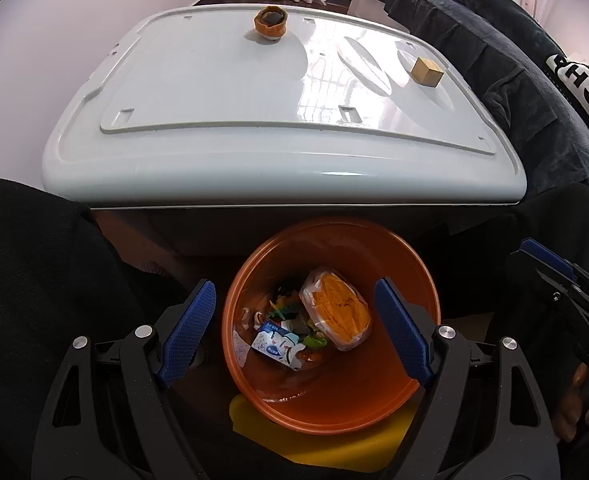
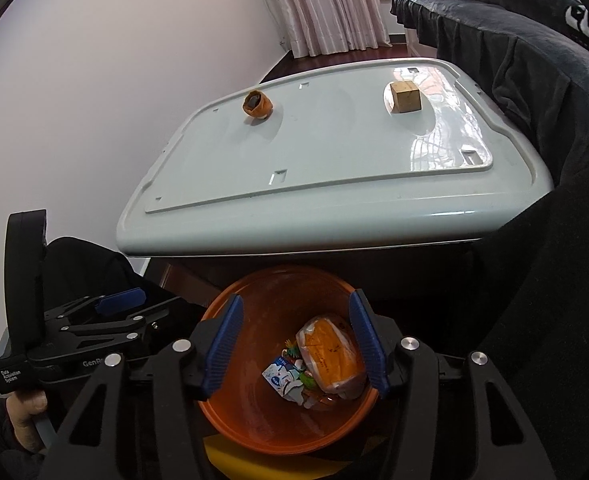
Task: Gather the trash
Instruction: 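Grasp the wooden block with the right tool while the left tool approaches the cup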
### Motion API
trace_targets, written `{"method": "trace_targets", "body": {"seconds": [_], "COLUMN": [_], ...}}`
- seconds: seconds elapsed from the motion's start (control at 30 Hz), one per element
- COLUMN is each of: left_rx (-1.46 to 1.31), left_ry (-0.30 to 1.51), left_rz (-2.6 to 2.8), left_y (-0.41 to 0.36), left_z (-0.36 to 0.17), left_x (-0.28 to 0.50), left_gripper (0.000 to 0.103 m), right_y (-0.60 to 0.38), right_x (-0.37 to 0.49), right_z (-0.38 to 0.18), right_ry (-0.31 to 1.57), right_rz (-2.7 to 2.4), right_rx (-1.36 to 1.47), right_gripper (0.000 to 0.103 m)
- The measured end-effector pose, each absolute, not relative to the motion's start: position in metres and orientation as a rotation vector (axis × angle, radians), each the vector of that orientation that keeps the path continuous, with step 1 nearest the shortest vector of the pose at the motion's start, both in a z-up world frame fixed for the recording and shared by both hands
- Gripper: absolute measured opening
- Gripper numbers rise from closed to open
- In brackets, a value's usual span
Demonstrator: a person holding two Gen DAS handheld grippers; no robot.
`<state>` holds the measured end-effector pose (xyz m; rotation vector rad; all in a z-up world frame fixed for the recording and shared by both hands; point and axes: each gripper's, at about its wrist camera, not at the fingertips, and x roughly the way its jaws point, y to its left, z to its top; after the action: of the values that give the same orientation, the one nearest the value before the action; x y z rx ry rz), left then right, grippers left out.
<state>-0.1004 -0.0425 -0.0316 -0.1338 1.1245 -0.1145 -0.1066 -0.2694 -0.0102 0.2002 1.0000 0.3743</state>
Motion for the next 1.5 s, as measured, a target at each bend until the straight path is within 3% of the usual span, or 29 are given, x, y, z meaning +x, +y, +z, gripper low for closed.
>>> {"method": "trace_targets", "body": {"seconds": [0.4,0.87,0.97,1.4,1.5], "left_rx": [-0.116,-0.099,-0.086,-0.26,-0.252], "left_ry": [1.077,0.91,0.869,0.947,0.94], "left_rz": [-0.094,-0.027,0.007,0.018,0.024], "left_y": [-0.037,-0.019,-0.012,0.009,0.007], "left_z": [-0.014,0.032,0.036,-0.009,-0.008], "left_x": [-0.081,0.01,0.034,0.063,0.063], "left_gripper": [0.08,0.081,0.087,0.087,0.087], "right_y": [-0.276,-0.305,-0.3,-0.298,-0.293], "right_x": [-0.08,0.09,0.121,0.198,0.204], "right_z": [0.006,0.039,0.027,-0.055,-0.062], "right_ry": [0.976,0.859,0.85,0.975,0.98], "right_rz": [0.393,0.233,0.209,0.083,0.075], "right_rx": [0.212,0.069,0.026,-0.007,-0.034], "right_gripper": [0.064,0.071,0.071,0.063,0.056]}}
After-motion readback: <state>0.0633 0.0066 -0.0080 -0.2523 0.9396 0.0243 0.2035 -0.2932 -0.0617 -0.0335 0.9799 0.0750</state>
